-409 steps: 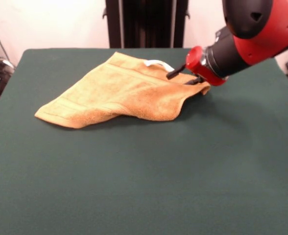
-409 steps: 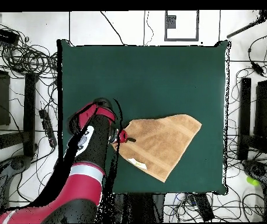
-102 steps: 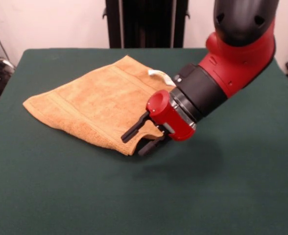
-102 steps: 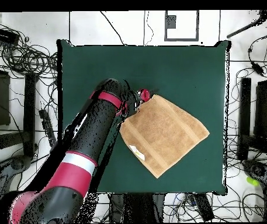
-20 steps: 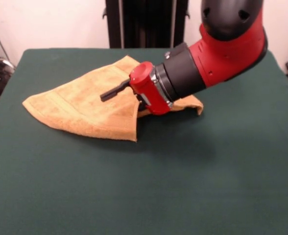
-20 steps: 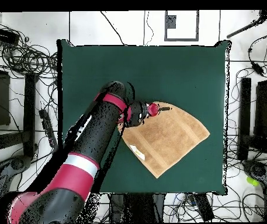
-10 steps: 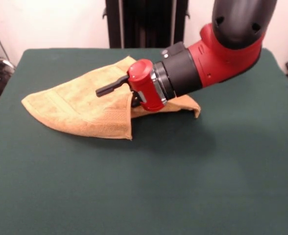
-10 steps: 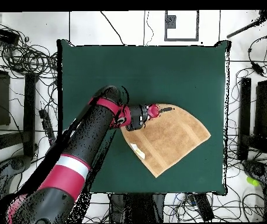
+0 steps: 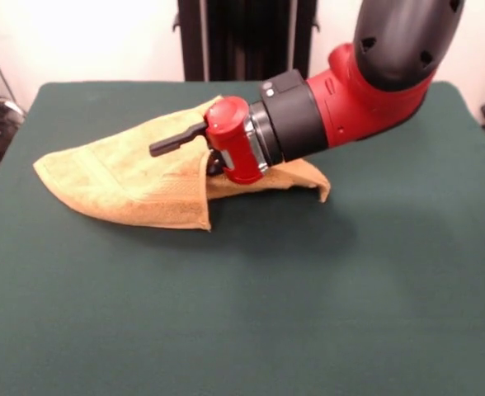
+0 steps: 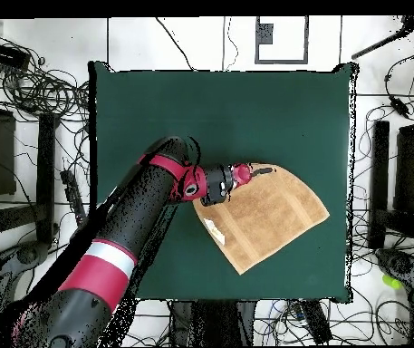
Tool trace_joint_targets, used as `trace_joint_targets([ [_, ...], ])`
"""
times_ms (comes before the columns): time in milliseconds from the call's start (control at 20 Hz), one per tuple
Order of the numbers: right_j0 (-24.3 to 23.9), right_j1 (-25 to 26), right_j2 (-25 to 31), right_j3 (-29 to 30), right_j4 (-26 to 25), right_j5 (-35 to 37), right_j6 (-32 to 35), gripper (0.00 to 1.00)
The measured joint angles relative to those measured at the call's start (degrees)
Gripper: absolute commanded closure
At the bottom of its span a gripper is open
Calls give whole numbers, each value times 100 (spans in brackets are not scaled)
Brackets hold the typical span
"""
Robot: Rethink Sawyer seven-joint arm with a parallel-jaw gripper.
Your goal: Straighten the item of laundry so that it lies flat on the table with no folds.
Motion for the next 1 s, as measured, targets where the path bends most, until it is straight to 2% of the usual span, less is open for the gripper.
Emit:
trace_joint_targets([
  [650,171,12,-397,0,-371,1,7,0],
  [1000,338,79,-763,-2,-688,-232,507,0],
])
